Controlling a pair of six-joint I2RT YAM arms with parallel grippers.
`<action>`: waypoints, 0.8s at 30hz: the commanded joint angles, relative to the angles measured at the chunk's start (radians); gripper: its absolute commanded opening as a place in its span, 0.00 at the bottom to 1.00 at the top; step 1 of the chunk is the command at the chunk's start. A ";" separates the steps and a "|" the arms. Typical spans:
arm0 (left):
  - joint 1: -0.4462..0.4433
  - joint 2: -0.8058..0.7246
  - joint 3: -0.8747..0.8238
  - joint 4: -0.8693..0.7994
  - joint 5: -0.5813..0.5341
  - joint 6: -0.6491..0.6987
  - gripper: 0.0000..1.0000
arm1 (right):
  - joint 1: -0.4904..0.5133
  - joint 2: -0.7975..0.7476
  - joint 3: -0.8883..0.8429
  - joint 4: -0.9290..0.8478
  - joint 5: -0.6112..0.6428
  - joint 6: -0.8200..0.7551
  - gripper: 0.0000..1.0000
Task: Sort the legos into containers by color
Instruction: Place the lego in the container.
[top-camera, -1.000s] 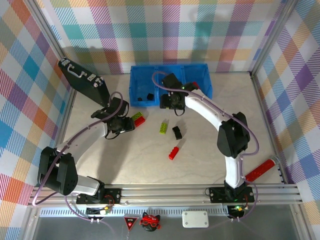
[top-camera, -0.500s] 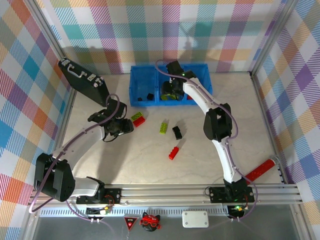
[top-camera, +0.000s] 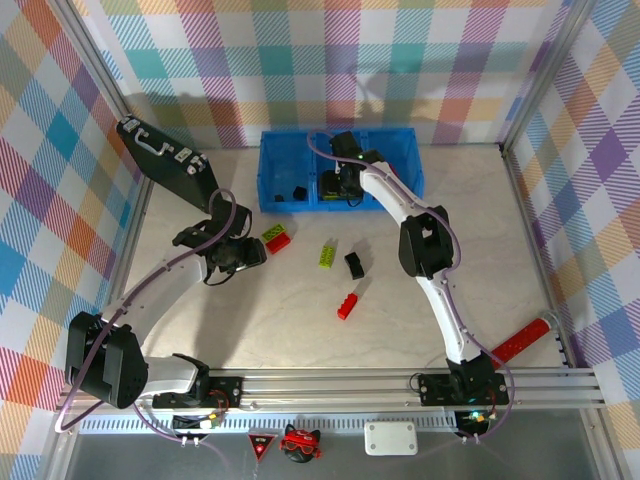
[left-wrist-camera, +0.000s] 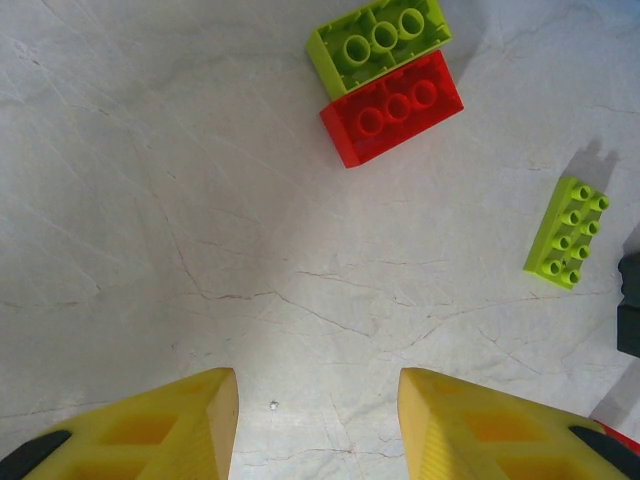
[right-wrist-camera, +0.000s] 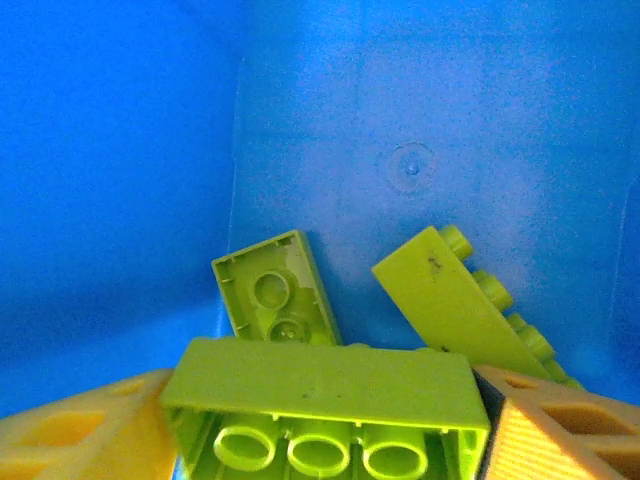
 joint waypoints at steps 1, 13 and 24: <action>0.007 -0.019 -0.017 -0.024 -0.011 -0.014 0.46 | 0.005 -0.005 0.014 0.006 -0.013 0.006 0.74; 0.006 0.033 0.003 -0.002 0.002 -0.010 0.47 | 0.007 -0.176 -0.078 -0.017 -0.016 -0.004 0.75; 0.004 0.093 0.037 0.022 0.015 -0.001 0.47 | 0.017 -0.371 -0.276 -0.061 -0.057 -0.024 0.72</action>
